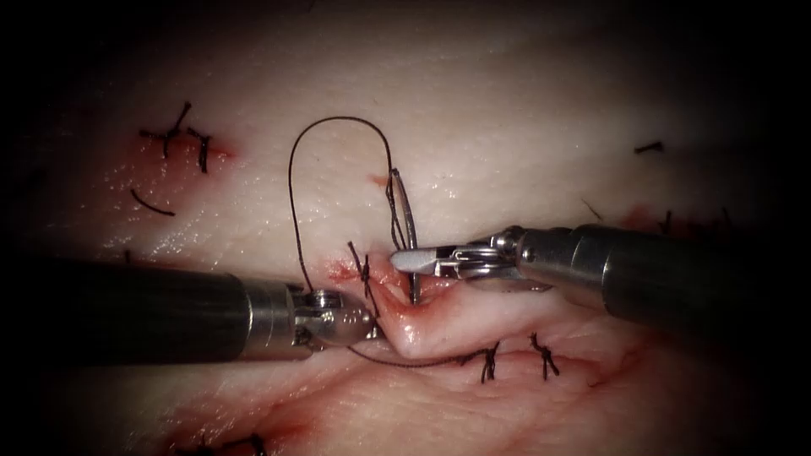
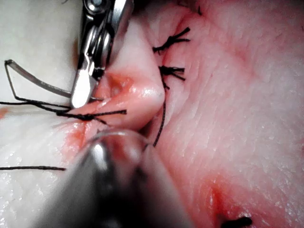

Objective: Wound Closure
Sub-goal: With the right tool insert the needle through the bottom half of the incision.

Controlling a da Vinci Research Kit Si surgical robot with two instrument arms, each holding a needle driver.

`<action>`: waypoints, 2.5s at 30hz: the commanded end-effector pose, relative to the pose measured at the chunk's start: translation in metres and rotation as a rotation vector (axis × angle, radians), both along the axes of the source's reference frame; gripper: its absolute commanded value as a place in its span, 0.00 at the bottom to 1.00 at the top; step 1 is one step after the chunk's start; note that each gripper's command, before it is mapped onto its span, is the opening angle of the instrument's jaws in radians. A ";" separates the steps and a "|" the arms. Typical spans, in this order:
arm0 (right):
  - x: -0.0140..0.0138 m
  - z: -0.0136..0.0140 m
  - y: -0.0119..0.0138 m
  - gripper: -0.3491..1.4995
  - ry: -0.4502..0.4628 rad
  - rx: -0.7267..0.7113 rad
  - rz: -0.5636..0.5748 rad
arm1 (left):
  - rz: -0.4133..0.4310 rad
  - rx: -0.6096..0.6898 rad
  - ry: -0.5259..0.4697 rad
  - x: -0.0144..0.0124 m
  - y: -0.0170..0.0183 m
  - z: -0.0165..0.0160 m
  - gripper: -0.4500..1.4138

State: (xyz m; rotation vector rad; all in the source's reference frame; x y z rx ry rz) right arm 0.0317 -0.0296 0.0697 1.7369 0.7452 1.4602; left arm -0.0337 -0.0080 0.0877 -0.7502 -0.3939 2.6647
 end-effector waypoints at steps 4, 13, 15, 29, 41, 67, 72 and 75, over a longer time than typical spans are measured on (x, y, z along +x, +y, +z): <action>0.0012 -0.0003 -0.0009 0.00 0.013 0.003 -0.015 | 0.000 -0.001 -0.002 -0.0006 0.0003 0.0004 0.37; 0.0017 -0.0021 -0.0032 0.00 0.024 0.007 -0.041 | 0.001 -0.001 -0.003 -0.0005 0.0003 0.0004 0.36; 0.0018 -0.0023 -0.0033 0.00 0.020 0.005 -0.048 | 0.001 -0.001 -0.003 -0.0005 0.0003 0.0004 0.35; 0.0021 -0.0035 -0.0057 0.00 0.020 0.030 -0.096 | -0.002 -0.006 0.000 -0.0004 0.0004 0.0003 0.33; 0.0019 -0.0046 -0.0072 0.00 0.031 0.034 -0.115 | -0.005 -0.009 0.002 -0.0004 0.0005 0.0002 0.32; 0.0015 -0.0023 0.0006 0.72 0.060 -0.326 0.274 | -0.014 -0.012 0.007 -0.0008 0.0002 -0.0001 0.26; 0.0001 -0.0008 0.0096 0.93 0.008 -0.411 0.444 | -0.020 -0.006 0.009 -0.0010 0.0002 -0.0004 0.26; -0.0012 -0.0001 0.0141 0.91 -0.036 -0.544 0.483 | -0.020 -0.004 0.008 -0.0009 0.0002 -0.0005 0.27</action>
